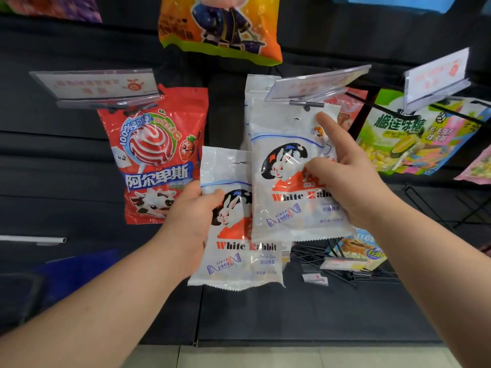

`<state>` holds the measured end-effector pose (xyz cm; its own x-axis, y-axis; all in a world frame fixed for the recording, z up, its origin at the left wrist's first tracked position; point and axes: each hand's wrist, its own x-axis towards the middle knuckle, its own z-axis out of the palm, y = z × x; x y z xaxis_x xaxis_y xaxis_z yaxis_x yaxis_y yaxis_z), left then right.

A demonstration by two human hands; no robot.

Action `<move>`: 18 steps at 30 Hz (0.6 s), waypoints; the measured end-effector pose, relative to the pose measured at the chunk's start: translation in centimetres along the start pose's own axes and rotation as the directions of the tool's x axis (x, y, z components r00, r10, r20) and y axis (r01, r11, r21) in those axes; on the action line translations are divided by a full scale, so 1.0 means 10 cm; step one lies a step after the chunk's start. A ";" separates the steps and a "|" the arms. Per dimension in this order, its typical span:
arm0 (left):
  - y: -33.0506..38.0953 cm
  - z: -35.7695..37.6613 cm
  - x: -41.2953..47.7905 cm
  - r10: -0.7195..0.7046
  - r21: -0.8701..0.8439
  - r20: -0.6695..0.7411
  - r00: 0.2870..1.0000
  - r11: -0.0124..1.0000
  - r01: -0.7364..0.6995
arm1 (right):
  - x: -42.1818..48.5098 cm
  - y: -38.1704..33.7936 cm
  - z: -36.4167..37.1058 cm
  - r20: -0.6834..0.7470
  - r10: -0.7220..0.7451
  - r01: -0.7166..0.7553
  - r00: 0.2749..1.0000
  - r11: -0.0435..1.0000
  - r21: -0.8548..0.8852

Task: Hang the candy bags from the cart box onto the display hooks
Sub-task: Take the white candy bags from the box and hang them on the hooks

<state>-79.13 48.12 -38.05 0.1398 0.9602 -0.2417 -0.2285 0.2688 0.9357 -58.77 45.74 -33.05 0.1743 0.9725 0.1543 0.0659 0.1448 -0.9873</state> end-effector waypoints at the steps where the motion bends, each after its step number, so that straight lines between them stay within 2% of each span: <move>1: -0.01 0.00 0.00 -0.003 0.003 -0.001 1.000 1.000 0.003 | 0.01 0.00 0.01 0.001 0.000 0.000 1.000 1.000 -0.007; 5: -0.03 0.00 0.02 -0.016 0.008 -0.005 1.000 1.000 0.016 | 0.04 -0.02 0.03 -0.009 -0.005 0.005 1.000 0.998 -0.055; 10: -0.07 -0.01 0.04 -0.008 0.014 -0.008 1.000 1.000 0.008 | 0.03 0.00 0.05 0.045 0.002 0.002 0.999 0.997 -0.077; 13: -0.07 -0.03 0.05 -0.010 0.014 -0.009 1.000 1.000 0.010 | 0.05 0.03 0.02 0.031 0.019 -0.018 0.999 0.999 -0.044; 18: -0.05 -0.05 0.07 -0.005 0.002 -0.018 1.000 1.000 0.005 | 0.03 0.03 -0.01 0.057 -0.055 0.055 0.997 0.999 0.002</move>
<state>-79.43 48.68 -38.81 0.1238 0.9600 -0.2511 -0.2260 0.2737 0.9349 -58.61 46.02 -33.29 0.1139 0.9720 0.2056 0.0735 0.1982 -0.9774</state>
